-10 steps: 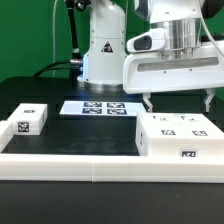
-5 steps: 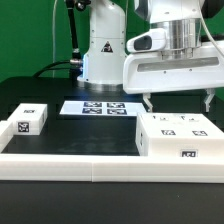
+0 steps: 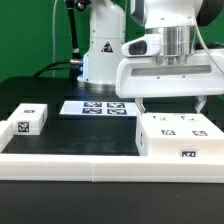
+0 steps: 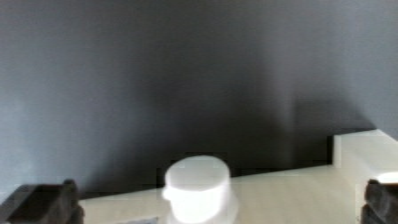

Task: Assemble cabinet

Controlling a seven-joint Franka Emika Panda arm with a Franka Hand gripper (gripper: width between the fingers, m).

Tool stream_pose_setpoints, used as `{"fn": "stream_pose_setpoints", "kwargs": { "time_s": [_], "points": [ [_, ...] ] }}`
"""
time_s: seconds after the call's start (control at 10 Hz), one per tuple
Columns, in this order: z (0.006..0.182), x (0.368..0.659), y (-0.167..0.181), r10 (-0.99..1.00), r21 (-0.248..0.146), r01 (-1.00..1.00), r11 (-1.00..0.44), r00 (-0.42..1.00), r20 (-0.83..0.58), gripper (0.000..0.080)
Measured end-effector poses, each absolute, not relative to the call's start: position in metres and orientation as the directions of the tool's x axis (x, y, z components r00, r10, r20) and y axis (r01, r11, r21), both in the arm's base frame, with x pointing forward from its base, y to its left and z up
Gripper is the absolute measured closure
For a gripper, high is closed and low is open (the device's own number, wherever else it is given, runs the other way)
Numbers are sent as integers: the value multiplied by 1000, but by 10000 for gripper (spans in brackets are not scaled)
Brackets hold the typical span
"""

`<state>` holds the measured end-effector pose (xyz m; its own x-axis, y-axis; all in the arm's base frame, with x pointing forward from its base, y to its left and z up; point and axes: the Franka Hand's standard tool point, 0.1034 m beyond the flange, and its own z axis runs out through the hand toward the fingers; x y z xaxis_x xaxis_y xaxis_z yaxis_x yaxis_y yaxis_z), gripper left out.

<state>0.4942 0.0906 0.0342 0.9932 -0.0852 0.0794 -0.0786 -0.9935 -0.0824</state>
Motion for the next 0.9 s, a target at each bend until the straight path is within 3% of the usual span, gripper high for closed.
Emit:
{"fn": "stream_pose_setpoints", "kwargs": {
  "time_s": [0.6, 0.9],
  "points": [
    [31, 495, 85, -69, -83, -62, -995, 994, 81, 2],
    [12, 490, 91, -68, -71, -62, -995, 994, 82, 2]
  ]
}}
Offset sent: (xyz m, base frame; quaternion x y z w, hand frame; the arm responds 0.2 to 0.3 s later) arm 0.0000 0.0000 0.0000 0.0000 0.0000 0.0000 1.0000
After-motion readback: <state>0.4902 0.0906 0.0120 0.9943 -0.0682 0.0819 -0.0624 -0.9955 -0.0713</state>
